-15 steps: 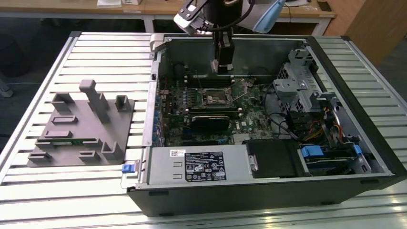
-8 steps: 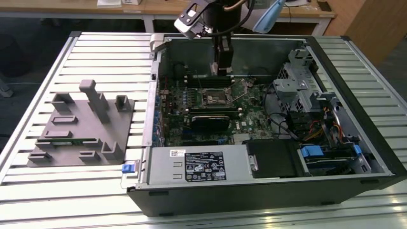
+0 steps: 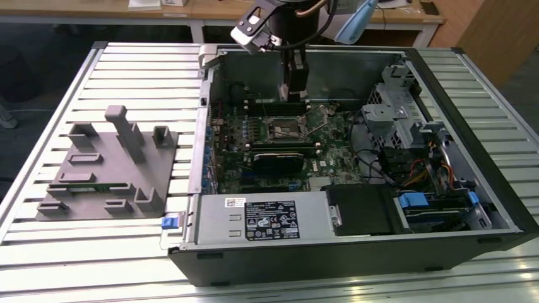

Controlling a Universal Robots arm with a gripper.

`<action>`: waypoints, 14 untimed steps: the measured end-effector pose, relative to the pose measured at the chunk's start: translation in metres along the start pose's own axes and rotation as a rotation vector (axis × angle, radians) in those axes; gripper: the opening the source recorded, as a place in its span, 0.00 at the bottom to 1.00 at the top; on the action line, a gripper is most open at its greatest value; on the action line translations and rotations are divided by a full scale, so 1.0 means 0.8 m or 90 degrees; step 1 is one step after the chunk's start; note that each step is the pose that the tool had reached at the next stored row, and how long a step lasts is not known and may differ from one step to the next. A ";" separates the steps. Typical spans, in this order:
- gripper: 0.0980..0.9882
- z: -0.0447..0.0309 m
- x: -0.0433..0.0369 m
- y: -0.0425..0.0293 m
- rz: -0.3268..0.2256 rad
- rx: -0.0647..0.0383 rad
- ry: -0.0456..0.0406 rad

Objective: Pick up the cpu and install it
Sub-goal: 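Place the cpu into insertion slot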

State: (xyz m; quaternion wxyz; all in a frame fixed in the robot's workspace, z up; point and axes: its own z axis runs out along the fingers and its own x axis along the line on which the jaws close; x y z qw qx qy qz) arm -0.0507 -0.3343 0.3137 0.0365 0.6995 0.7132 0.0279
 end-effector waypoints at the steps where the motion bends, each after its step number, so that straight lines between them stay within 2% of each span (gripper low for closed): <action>1: 0.50 0.0019 0.000 -0.0002 0.000 0.000 0.0000; 7: 0.50 0.0142 0.003 -0.0004 0.000 0.003 0.0000; 11: 0.50 0.0212 0.004 0.0024 0.000 0.012 0.0002; 14: 0.50 0.0275 0.005 0.0025 0.000 0.014 0.0002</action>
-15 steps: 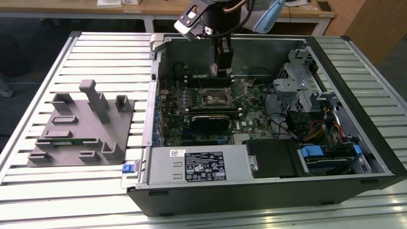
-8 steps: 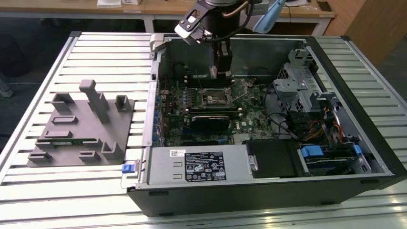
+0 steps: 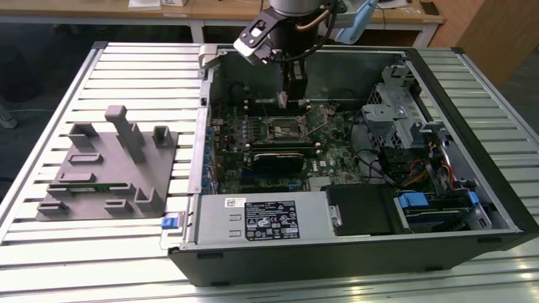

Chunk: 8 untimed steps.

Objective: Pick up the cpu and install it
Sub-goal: 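Place the cpu into insertion slot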

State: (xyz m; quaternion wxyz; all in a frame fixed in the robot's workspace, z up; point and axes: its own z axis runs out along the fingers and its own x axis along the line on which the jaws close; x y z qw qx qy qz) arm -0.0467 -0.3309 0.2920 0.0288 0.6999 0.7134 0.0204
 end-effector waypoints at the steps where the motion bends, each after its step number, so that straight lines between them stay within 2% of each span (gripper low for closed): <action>1: 0.50 0.0023 0.000 0.0000 0.000 0.000 0.0001; 4: 0.50 0.0086 0.002 0.0001 0.000 0.000 0.0001; 8: 0.50 0.0114 0.002 0.0002 0.000 0.000 0.0000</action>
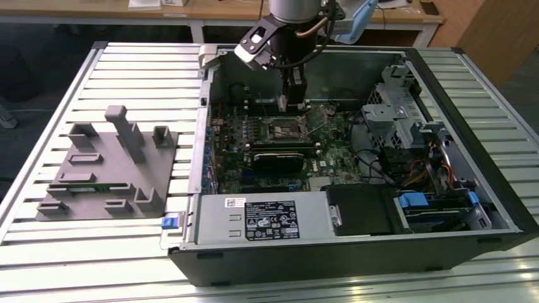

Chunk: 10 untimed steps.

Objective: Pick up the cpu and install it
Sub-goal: 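Place the cpu into insertion slot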

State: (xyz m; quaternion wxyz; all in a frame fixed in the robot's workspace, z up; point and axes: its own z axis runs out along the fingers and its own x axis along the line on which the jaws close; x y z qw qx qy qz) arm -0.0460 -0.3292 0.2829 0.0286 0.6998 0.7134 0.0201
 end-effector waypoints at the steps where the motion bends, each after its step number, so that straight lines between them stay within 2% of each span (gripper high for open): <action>1: 0.50 0.0005 0.000 0.0001 0.000 0.000 0.0000; 10: 0.50 0.0061 0.001 -0.0003 0.000 0.000 0.0000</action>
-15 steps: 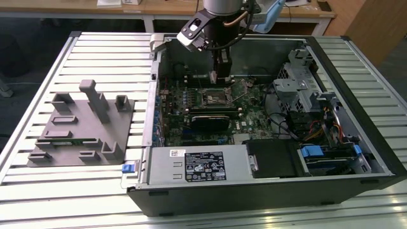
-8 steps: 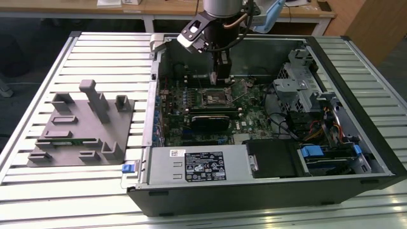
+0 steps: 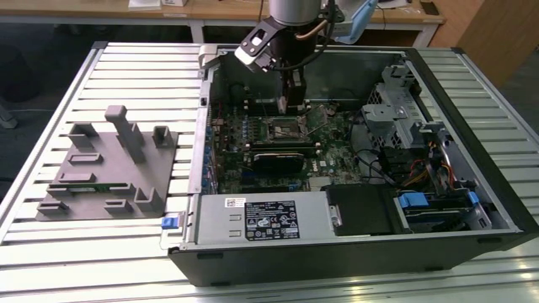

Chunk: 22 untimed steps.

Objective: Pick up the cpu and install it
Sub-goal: 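Place the cpu into insertion slot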

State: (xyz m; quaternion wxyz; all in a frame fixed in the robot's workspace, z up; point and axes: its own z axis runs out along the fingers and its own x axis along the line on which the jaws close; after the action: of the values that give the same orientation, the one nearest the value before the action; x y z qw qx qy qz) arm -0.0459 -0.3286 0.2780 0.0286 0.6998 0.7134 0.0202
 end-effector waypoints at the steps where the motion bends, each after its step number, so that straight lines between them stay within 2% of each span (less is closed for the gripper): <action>1: 0.50 0.0013 0.001 -0.0001 0.000 0.000 -0.0001; 10: 0.50 0.0182 0.009 -0.0010 0.000 0.000 0.0001; 15: 0.50 0.0269 0.010 -0.0015 -0.002 0.000 0.0001; 22: 0.50 0.0338 0.010 -0.0019 -0.002 0.000 0.0001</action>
State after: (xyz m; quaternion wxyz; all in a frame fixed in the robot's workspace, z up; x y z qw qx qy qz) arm -0.0457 -0.3210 0.2508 0.0286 0.6989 0.7144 0.0202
